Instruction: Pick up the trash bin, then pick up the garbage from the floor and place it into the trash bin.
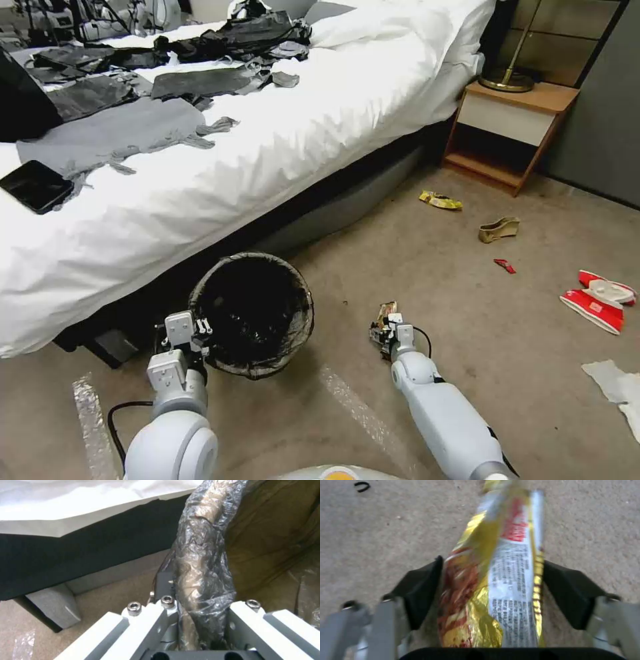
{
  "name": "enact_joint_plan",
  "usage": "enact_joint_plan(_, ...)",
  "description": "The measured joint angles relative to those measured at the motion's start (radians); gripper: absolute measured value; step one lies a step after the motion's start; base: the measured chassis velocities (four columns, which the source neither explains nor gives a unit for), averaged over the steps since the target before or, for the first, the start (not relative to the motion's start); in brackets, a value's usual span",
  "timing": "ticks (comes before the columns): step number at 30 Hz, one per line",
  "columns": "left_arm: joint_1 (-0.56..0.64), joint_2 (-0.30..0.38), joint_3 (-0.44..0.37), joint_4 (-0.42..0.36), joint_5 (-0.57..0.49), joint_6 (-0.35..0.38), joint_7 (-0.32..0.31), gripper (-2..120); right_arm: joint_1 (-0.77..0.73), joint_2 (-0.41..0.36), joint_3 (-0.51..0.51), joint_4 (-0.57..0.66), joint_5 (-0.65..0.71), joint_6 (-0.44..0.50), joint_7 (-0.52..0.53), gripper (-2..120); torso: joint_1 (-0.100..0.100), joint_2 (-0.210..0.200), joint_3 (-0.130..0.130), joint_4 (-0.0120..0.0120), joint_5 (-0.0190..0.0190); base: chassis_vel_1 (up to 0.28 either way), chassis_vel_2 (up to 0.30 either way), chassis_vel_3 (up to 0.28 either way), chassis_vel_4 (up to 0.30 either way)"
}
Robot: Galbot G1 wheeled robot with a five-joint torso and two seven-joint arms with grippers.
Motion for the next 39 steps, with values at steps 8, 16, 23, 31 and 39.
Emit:
enact_joint_plan(8, 0.0, 0.0, 0.0, 0.001, 0.001, -0.002, 0.0, 0, -0.009, -0.001, -0.001, 0.015, -0.002, 0.006, 0.002, 47, 0.0, 0.0, 0.0, 0.0001, 0.0002, 0.0, 0.0, 0.0, 0.0)
enact_joint_plan(16, 0.003, -0.001, 0.001, 0.001, 0.005, -0.005, 0.0, 0, -0.009, 0.0, 0.0, 0.02, -0.004, 0.02, 0.013, 11, 0.0, 0.0, 0.0, -0.0001, -0.0001, 0.0, 0.0, 0.0, 0.0)
enact_joint_plan(23, 0.005, -0.001, 0.0, 0.0, 0.007, -0.006, 0.001, 0, -0.008, -0.002, -0.001, 0.019, -0.006, 0.037, 0.016, 0, 0.0, 0.0, 0.0, 0.0, 0.0001, 0.0, 0.0, 0.0, 0.0)
enact_joint_plan(31, 0.003, 0.0, 0.006, 0.012, 0.008, -0.006, 0.001, 0, -0.019, -0.008, 0.002, 0.048, -0.006, 0.066, 0.024, 0, 0.0, 0.0, 0.0, 0.0, 0.0, 0.0, 0.0, 0.0, 0.0)
enact_joint_plan(39, 0.005, 0.009, 0.012, 0.012, 0.005, -0.003, 0.002, 0, -0.101, -0.038, 0.02, 0.29, 0.01, 0.195, 0.017, 0, 0.0, 0.0, 0.0, -0.0003, 0.0001, 0.0, 0.0, 0.0, 0.0)
